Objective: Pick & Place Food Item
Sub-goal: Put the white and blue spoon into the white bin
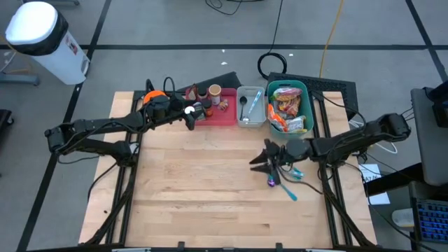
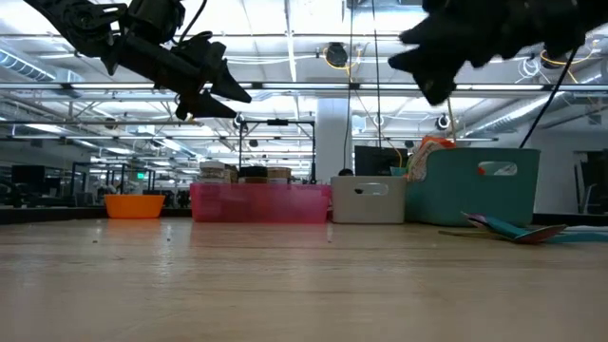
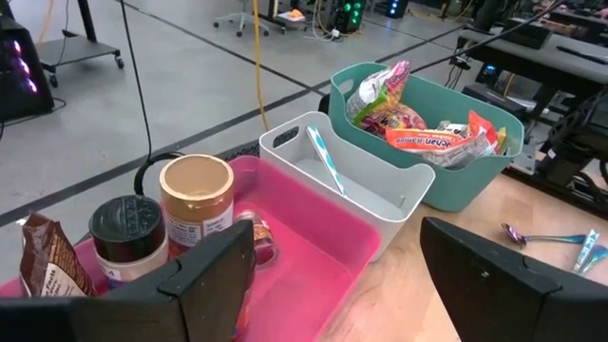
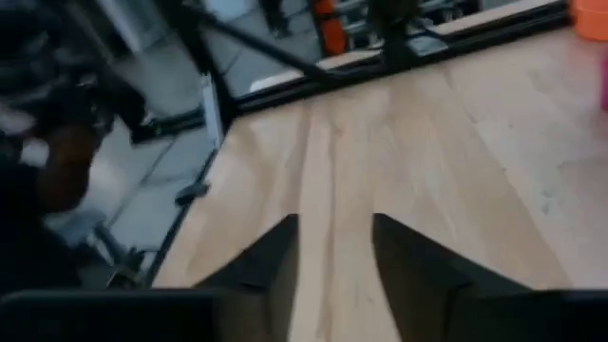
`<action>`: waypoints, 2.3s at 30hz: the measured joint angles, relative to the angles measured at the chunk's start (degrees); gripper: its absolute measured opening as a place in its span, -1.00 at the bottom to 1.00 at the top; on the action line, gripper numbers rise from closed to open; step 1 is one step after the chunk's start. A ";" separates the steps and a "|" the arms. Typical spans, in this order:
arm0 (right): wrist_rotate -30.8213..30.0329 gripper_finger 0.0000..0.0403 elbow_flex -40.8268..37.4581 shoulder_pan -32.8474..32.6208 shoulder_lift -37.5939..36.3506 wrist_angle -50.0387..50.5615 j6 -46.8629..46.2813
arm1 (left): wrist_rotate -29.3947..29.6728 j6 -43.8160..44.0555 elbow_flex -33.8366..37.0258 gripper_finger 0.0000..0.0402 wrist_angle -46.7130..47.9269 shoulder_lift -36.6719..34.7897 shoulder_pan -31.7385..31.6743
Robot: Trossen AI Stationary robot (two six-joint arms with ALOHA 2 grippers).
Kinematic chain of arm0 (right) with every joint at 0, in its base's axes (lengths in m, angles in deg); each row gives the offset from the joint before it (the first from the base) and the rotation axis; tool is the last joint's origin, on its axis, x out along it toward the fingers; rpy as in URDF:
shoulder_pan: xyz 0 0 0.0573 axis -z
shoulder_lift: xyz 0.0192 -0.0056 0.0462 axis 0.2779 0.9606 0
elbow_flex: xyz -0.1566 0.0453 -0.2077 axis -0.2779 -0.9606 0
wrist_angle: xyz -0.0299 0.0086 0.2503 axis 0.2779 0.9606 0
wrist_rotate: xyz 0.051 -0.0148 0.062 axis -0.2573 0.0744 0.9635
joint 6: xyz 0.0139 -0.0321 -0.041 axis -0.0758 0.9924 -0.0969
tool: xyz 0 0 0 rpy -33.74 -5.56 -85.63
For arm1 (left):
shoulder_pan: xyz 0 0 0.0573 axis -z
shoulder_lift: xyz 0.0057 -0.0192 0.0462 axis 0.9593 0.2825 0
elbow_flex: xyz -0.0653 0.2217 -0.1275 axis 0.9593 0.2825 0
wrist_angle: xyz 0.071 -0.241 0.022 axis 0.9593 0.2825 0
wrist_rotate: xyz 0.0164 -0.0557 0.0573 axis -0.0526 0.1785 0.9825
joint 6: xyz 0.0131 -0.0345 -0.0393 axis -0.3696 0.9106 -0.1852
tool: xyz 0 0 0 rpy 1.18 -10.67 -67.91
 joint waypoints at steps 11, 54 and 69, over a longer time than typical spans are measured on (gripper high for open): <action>-23.04 0.19 20.75 -9.99 0.65 63.84 -0.23 | 0.03 0.00 0.02 0.54 0.00 0.00 0.22; -6.47 -0.89 -0.49 -13.32 -0.29 64.79 -18.52 | 0.10 0.00 0.02 0.54 -0.02 -0.02 0.35; -11.46 -0.95 6.36 -13.43 -0.14 70.02 -19.08 | 0.10 -0.02 0.02 0.54 -0.01 0.00 0.35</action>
